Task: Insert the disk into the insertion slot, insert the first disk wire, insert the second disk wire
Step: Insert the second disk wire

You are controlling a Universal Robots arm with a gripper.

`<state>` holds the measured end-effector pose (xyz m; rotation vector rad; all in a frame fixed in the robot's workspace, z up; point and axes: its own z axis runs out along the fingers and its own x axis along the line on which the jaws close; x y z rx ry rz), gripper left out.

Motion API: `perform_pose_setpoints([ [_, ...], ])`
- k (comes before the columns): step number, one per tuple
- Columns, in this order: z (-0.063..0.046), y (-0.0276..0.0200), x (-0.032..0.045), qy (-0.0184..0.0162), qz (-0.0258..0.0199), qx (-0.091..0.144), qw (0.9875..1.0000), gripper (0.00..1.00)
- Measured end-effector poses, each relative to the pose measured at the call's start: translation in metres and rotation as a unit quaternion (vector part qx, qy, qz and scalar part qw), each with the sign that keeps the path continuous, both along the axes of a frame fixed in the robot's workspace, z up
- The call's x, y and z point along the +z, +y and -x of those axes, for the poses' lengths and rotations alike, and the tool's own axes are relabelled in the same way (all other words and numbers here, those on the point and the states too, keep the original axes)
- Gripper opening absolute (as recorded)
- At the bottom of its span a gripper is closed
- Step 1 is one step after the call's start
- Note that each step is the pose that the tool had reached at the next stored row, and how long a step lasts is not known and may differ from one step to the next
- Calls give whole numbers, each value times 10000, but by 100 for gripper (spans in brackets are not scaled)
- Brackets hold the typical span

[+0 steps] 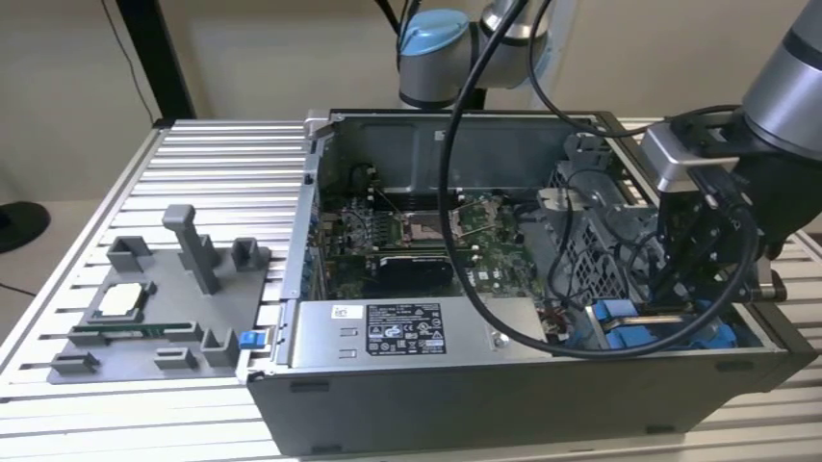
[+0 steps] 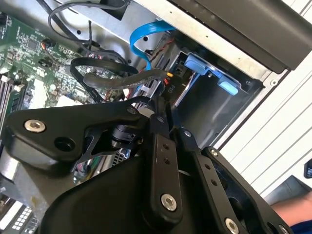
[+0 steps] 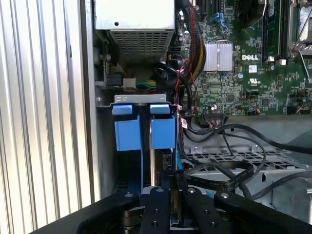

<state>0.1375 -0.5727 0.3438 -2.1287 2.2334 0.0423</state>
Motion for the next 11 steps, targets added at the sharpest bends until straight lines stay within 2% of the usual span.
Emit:
perform_pose_setpoints([
  [11,0,0,-31,0,0,56,10000,0],
])
